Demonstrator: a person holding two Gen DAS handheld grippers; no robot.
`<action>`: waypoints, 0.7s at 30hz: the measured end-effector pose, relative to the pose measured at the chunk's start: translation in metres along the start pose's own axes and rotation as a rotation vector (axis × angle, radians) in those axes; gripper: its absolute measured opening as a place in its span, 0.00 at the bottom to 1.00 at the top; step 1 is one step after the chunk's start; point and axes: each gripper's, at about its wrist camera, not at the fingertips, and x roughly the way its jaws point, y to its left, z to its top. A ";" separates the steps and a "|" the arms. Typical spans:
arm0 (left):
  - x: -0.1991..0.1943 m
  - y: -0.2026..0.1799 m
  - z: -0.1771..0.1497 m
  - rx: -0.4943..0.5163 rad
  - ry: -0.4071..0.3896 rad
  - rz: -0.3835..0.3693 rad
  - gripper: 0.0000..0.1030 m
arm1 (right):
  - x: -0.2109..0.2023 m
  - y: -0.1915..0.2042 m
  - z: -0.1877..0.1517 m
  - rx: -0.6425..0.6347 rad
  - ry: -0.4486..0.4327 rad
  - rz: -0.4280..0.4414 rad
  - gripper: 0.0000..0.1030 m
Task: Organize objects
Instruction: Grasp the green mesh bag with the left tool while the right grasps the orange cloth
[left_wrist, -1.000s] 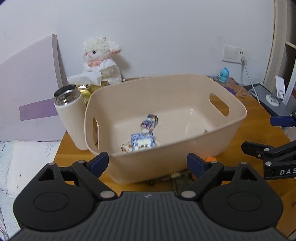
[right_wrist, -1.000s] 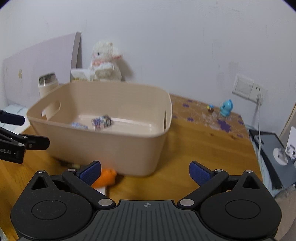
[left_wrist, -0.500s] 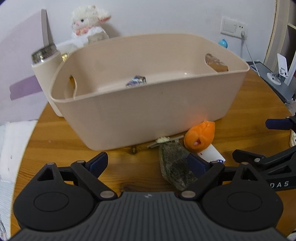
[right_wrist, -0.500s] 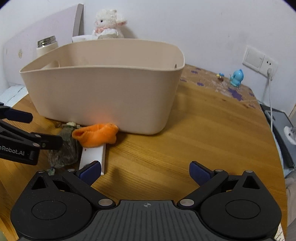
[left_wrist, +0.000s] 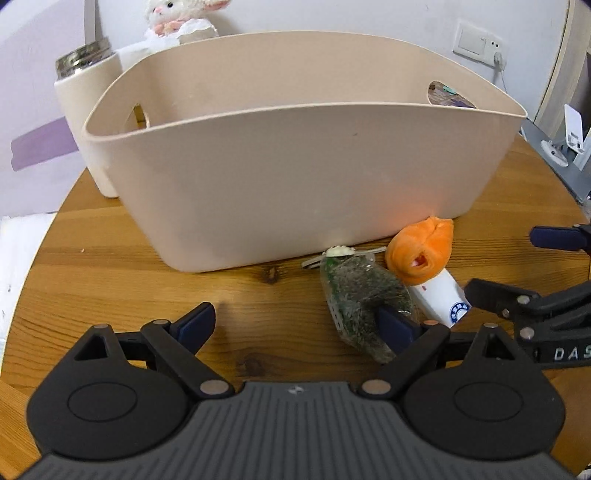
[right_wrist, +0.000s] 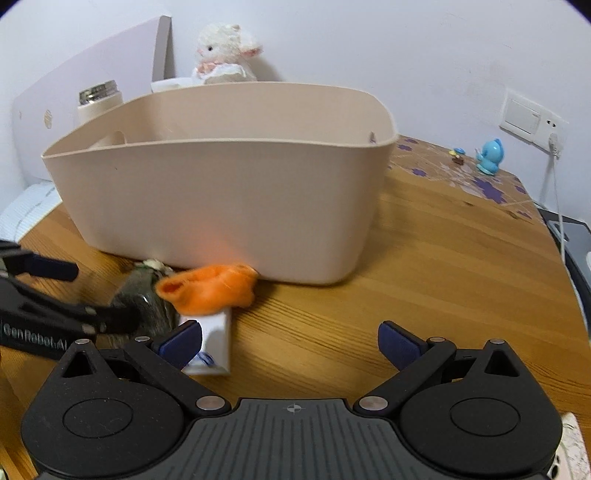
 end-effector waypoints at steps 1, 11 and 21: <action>0.000 0.002 -0.001 0.000 -0.003 -0.005 0.92 | 0.002 0.002 0.002 0.000 -0.004 0.005 1.00; -0.004 0.021 0.002 -0.056 0.017 -0.011 0.90 | 0.014 0.004 0.016 0.061 -0.038 0.063 0.88; 0.000 0.015 -0.002 -0.025 -0.032 -0.151 0.56 | 0.021 0.009 0.011 0.085 -0.017 0.154 0.29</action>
